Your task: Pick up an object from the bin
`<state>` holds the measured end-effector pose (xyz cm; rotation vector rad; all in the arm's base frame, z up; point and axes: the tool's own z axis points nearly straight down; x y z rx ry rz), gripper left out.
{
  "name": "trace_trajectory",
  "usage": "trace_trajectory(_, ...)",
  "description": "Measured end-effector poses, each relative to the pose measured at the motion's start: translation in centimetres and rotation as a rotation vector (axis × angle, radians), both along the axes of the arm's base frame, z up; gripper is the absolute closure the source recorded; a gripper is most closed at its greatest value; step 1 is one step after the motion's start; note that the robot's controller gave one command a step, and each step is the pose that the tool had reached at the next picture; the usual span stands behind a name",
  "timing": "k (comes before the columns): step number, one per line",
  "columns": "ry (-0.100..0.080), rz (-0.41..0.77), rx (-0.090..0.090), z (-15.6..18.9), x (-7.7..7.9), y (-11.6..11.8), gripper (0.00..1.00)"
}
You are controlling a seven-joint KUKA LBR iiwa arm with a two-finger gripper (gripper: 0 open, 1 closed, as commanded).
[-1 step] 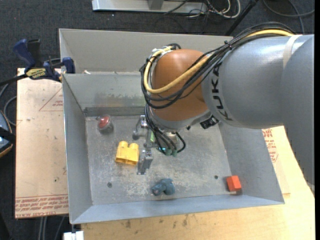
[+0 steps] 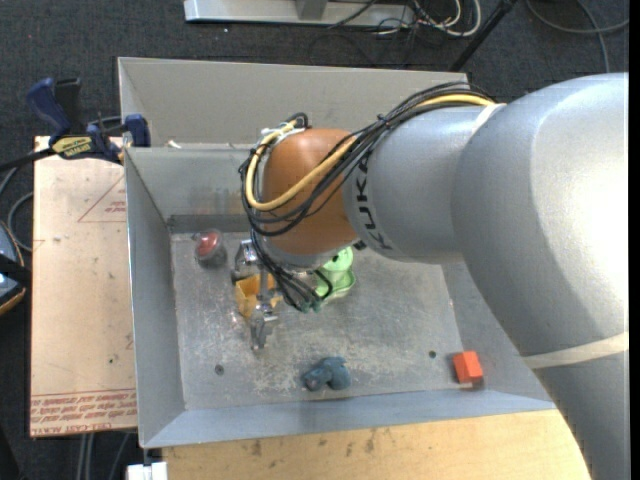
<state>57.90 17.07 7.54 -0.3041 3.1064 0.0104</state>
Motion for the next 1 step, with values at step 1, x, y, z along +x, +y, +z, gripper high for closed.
trace_trajectory(1,0.007,0.013,0.002,0.14,2.98,-6.07,0.00)
